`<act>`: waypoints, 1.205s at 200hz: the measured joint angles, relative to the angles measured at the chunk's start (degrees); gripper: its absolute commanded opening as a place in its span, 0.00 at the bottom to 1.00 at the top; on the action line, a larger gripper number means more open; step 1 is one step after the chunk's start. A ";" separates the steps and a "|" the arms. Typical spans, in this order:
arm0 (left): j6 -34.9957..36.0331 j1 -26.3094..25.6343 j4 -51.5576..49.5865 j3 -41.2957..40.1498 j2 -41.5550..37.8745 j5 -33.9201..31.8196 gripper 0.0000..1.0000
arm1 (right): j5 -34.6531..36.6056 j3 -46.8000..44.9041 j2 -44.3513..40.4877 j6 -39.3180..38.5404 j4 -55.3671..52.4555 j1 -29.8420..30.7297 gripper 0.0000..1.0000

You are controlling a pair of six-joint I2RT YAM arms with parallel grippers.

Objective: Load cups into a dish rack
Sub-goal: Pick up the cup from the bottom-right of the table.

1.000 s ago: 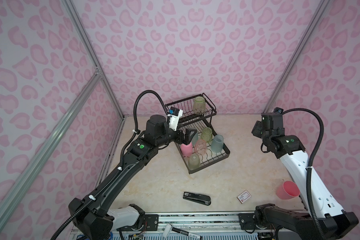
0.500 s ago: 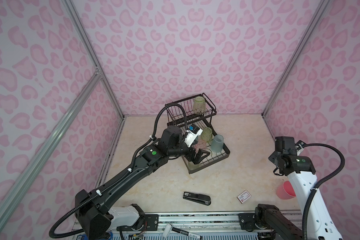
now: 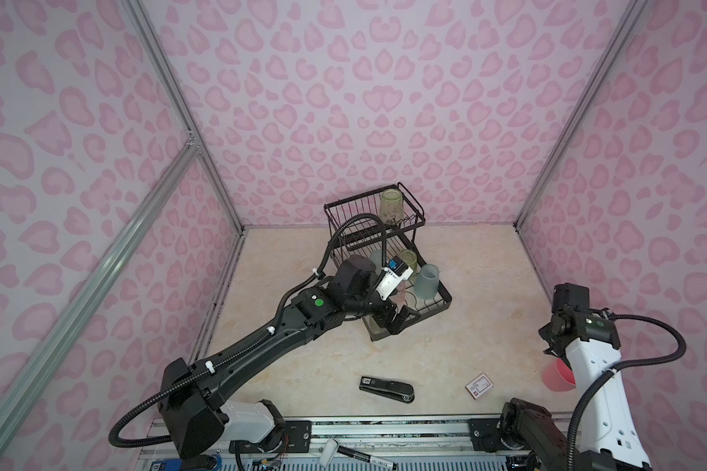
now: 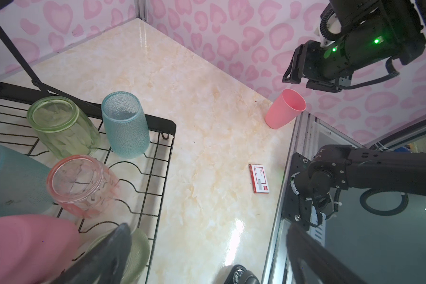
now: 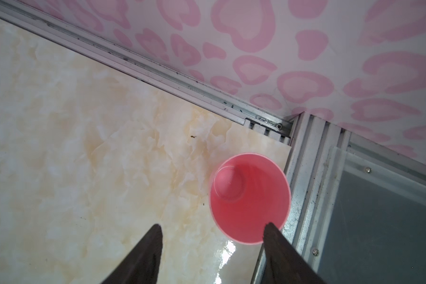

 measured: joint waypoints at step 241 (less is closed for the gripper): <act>-0.17 -0.57 -0.55 0.44 -0.55 -0.22 0.99 | -12.37 -6.99 7.10 -0.74 11.37 -11.04 0.31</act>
